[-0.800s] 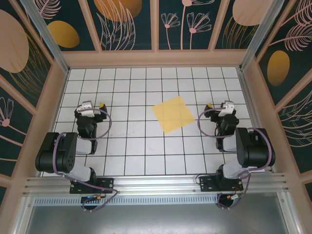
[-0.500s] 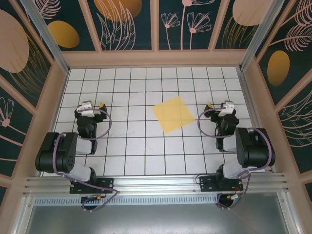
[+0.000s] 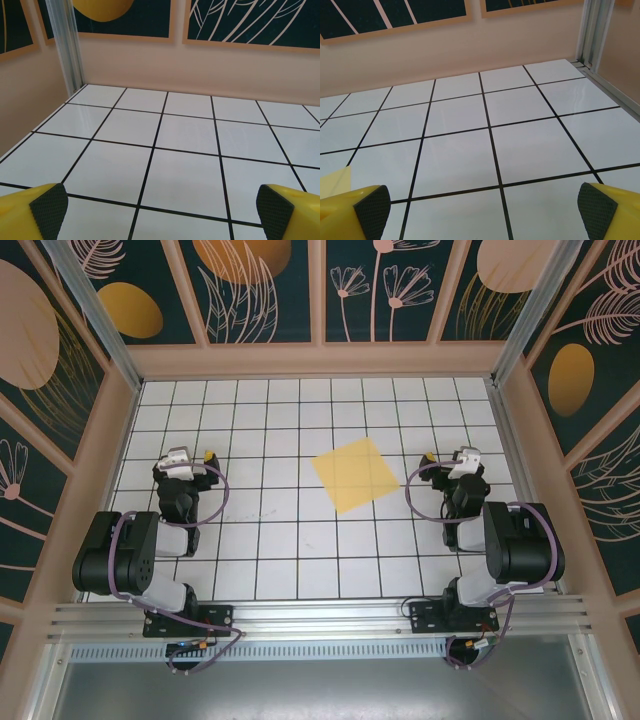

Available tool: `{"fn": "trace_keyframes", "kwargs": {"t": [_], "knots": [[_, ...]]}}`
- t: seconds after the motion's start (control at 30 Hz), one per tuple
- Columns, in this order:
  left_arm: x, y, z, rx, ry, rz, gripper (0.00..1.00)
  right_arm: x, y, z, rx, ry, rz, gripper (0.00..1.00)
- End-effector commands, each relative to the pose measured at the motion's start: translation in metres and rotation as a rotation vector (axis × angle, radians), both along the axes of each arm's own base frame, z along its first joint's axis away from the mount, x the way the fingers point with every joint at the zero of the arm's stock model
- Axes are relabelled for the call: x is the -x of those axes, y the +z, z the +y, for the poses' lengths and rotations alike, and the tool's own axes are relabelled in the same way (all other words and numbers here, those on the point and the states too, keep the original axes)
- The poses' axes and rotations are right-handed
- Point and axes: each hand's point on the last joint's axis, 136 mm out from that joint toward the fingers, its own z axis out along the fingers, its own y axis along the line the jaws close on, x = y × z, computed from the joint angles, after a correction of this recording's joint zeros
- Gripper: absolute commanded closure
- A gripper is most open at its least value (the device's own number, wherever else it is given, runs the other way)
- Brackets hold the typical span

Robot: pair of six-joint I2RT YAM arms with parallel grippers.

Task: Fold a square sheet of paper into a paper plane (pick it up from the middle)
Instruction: Rotate the square sheet of paper at the center of the table.

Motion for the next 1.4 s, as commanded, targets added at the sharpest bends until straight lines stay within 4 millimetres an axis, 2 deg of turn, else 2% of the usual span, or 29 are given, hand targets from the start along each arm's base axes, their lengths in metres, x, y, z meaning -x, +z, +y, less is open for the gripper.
{"fn": "trace_keyframes", "kwargs": {"t": [0.0,0.1,0.2,0.3,0.37,0.4,0.5,0.57,0.73,0.87,1.03,1.2,1.27,1.37], "knots": [[0.000,0.008,0.000,-0.005,-0.007,-0.030,0.01,-0.002,0.006,0.000,0.009,0.012,-0.023,0.01],[0.003,0.015,0.002,-0.001,0.006,-0.043,0.02,-0.007,0.017,0.002,0.023,0.002,-0.005,0.01],[0.005,0.024,0.006,0.012,0.030,-0.028,0.01,-0.009,0.037,-0.001,0.043,-0.057,0.003,0.01],[0.002,0.032,0.013,0.072,0.079,0.016,0.01,-0.014,0.049,0.000,-0.046,-0.097,0.043,0.01],[0.004,0.043,0.015,0.131,0.098,0.018,0.01,-0.020,0.053,0.010,-0.117,-0.092,0.098,0.01],[0.005,0.047,0.014,0.162,0.100,0.022,0.02,-0.022,0.048,0.015,-0.139,-0.086,0.149,0.01],[0.008,0.065,0.013,0.304,0.114,0.030,0.02,-0.033,0.046,0.043,-0.157,-0.041,0.261,0.01],[0.010,0.070,0.010,0.387,0.123,0.079,0.02,-0.040,0.039,0.070,-0.166,0.013,0.343,0.01],[0.014,0.081,0.004,0.415,0.107,0.149,0.02,-0.043,0.007,0.152,-0.237,0.228,0.540,0.01],[0.014,0.084,-0.003,0.421,0.063,0.157,0.01,-0.043,-0.018,0.191,-0.241,0.275,0.634,0.01],[0.011,0.081,-0.011,0.421,0.022,0.190,0.01,-0.048,-0.056,0.213,-0.225,0.254,0.754,0.04],[0.009,0.077,-0.014,0.431,0.014,0.216,0.02,-0.051,-0.073,0.219,-0.207,0.225,0.809,0.05],[0.008,0.076,-0.014,0.428,0.017,0.224,0.02,-0.048,-0.081,0.219,-0.205,0.214,0.839,0.05],[0.009,0.074,-0.011,0.423,0.032,0.232,0.01,-0.033,-0.099,0.215,-0.196,0.187,0.914,0.06]]}}
